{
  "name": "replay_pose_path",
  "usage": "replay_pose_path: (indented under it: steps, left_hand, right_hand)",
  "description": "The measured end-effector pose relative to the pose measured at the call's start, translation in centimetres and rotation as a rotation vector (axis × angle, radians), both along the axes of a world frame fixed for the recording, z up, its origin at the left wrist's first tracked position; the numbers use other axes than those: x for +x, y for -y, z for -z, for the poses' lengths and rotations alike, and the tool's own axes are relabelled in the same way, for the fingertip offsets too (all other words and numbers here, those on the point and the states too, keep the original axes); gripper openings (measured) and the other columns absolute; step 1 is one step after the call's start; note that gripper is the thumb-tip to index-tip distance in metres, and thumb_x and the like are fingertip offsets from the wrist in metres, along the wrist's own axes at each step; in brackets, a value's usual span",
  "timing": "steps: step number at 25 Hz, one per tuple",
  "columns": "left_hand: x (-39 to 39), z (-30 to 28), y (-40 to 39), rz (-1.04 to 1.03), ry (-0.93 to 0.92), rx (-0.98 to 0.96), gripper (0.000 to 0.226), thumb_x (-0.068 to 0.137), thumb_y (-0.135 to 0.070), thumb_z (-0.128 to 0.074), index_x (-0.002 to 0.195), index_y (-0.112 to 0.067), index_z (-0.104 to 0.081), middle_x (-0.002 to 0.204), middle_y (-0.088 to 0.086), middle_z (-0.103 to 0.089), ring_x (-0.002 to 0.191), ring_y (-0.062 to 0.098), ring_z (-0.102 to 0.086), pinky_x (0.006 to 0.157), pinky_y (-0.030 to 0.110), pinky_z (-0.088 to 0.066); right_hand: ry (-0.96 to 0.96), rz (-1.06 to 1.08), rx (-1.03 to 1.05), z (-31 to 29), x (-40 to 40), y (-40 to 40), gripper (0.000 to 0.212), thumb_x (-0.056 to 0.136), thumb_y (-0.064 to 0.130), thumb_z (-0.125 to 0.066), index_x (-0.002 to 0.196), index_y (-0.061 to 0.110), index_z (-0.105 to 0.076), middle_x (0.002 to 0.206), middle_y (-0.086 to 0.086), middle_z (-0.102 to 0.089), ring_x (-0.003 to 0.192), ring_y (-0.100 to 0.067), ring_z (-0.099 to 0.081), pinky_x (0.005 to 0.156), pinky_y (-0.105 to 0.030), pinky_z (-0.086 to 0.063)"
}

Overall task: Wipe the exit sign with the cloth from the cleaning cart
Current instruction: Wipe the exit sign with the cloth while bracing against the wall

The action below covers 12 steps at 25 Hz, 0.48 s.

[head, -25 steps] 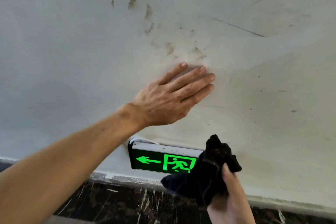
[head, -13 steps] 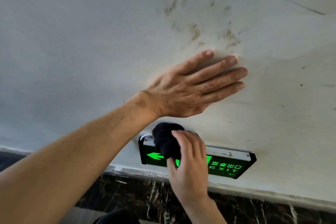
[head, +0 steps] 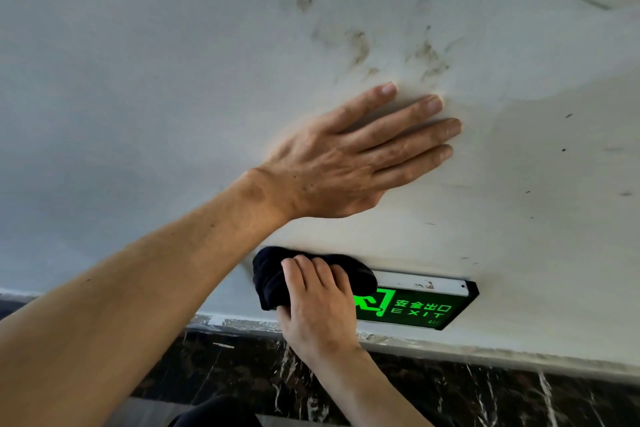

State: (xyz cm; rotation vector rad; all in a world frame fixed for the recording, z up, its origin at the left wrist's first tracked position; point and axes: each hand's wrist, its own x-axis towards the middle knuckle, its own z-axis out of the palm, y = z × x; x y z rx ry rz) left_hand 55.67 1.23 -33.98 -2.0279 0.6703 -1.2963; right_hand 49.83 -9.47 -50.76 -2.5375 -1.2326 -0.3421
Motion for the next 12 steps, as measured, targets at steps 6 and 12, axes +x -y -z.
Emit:
replay_pose_path:
  steps: [6, 12]
  left_hand:
    - [-0.1, -0.1, 0.0, 0.005, -0.008, 0.012, 0.058, 0.091, -0.019, -0.057, 0.147, -0.013, -0.05, 0.152, 0.005, -0.05, 0.14, 0.026, -0.046, 0.118, 0.047, -0.023]
    - [0.0, 0.0, -0.2, -0.023, 0.002, 0.026, 0.058, 0.092, -0.021, -0.057, 0.149, -0.013, -0.047, 0.154, 0.005, -0.046, 0.142, 0.026, -0.038, 0.121, 0.048, -0.018]
  right_hand:
    - [0.028, 0.082, -0.047, -0.6, 2.2, 3.6, 0.067, 0.055, 0.047, -0.078, 0.114, 0.019, -0.061, 0.108, 0.003, -0.07, 0.1, -0.022, -0.064, 0.091, -0.045, -0.051]
    - [0.037, 0.152, -0.069, -0.6, 4.6, 8.6, 0.061, 0.058, 0.046, -0.071, 0.113, 0.02, -0.063, 0.109, 0.004, -0.07, 0.101, -0.024, -0.063, 0.091, -0.047, -0.05]
